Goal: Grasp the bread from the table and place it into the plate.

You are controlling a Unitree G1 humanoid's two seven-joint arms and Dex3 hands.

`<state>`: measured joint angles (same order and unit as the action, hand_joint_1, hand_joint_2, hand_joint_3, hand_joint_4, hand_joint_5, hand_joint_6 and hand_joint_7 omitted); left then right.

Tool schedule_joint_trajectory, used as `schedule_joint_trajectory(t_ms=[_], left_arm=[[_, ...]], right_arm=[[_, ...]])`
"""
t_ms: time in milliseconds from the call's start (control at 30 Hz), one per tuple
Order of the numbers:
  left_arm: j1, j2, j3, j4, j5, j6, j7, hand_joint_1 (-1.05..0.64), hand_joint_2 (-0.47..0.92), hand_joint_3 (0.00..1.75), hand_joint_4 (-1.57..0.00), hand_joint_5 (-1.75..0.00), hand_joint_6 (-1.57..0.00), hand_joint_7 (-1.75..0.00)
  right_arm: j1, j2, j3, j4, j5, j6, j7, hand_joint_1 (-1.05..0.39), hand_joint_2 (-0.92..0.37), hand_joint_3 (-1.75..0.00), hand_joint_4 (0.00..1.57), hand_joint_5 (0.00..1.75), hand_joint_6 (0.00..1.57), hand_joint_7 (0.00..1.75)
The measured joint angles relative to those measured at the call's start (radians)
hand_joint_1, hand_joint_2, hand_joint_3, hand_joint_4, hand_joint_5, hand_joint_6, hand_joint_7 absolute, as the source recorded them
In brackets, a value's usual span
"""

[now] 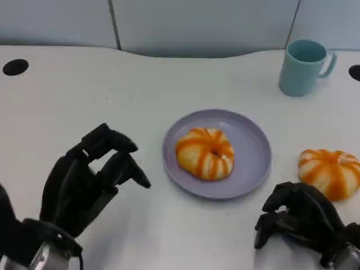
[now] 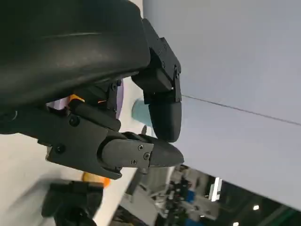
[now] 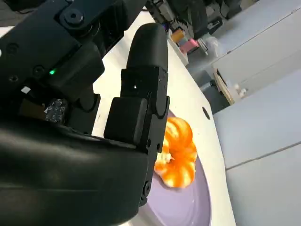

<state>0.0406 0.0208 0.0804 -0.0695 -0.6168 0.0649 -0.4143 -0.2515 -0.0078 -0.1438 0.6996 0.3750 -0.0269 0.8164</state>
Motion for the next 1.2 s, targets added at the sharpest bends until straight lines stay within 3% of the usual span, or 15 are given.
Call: schedule_joint_trajectory(t_ms=[400, 1200], left_arm=[[0.193, -0.068, 0.032, -0.035, -0.024, -0.009, -0.030, -0.50, 0.92, 0.46, -0.77, -1.75, -0.46, -1.75], [0.158, -0.103, 0.050, 0.101, 0.023, -0.104, -0.085, -0.51, 0.92, 0.39, -0.81, -1.75, -0.51, -1.75]], right_arm=[[0.008, -0.006, 0.004, -0.004, -0.003, -0.009, -0.010, -1.05, -0.52, -0.01, 1.57, 0.58, 1.57, 0.36], [-0.023, -0.029, -0.008, 0.068, 0.002, -0.047, 0.035, -1.05, -0.53, 0.00, 1.57, 0.57, 1.57, 0.33]])
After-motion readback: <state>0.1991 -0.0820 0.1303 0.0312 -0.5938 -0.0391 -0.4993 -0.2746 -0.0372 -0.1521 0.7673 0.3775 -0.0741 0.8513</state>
